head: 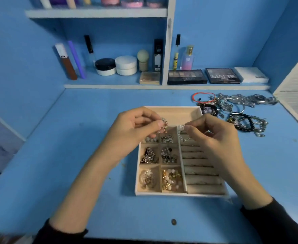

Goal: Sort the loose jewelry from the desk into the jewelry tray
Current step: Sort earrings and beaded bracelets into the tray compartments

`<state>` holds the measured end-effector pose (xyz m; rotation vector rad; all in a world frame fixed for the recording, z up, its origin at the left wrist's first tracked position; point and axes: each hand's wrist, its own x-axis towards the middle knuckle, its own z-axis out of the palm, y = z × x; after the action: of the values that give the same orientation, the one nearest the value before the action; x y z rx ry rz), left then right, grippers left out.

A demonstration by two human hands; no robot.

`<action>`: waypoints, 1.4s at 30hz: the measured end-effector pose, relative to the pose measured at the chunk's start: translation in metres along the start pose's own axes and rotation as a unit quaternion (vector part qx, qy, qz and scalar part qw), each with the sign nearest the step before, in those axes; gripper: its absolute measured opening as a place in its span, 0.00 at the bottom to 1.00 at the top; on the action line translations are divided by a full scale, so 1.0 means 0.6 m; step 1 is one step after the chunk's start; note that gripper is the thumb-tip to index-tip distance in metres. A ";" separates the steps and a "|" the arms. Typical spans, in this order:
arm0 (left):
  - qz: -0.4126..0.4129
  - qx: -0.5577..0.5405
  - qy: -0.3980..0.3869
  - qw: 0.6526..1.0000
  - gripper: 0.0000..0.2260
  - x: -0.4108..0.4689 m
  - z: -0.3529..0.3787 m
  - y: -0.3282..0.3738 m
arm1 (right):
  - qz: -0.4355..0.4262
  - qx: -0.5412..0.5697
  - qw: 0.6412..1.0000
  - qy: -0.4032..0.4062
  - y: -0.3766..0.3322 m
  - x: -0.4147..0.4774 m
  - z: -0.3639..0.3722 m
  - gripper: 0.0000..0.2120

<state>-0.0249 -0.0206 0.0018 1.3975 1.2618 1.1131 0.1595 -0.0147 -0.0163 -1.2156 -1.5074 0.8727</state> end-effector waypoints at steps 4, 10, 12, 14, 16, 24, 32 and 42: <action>0.016 0.031 0.018 0.999 0.02 -0.006 -0.014 -0.007 | 0.003 -0.008 1.000 -0.003 -0.004 0.000 0.013 0.05; 0.028 0.081 -0.032 0.996 0.03 -0.027 -0.024 -0.002 | 0.007 -0.012 1.000 -0.015 -0.009 -0.009 0.020 0.06; 0.027 0.113 -0.086 0.989 0.03 -0.036 -0.032 0.002 | 0.008 -0.013 1.000 -0.017 -0.009 -0.011 0.020 0.07; 0.016 0.143 -0.144 0.979 0.03 -0.044 -0.038 0.005 | 0.009 -0.018 1.000 -0.020 -0.007 -0.012 0.018 0.08; -0.001 0.173 -0.184 0.968 0.03 -0.049 -0.042 0.009 | 0.009 -0.022 0.999 -0.023 -0.005 -0.013 0.016 0.07; -0.043 0.268 -0.277 0.922 0.02 -0.059 -0.041 0.023 | 0.009 -0.023 0.999 -0.043 -0.007 -0.018 0.016 0.06; -0.013 0.417 -0.292 0.861 0.05 -0.051 -0.039 0.010 | 0.004 -0.042 0.999 -0.032 -0.006 -0.015 0.014 0.06; 0.074 0.167 0.089 0.979 0.08 0.002 -0.017 -0.043 | -0.041 -0.125 0.990 -0.050 -0.014 0.004 0.024 0.06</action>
<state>-0.0389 -0.0175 -0.0219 1.6929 1.5491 1.1870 0.1430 -0.0141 -0.0116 -1.2941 -1.7770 0.7139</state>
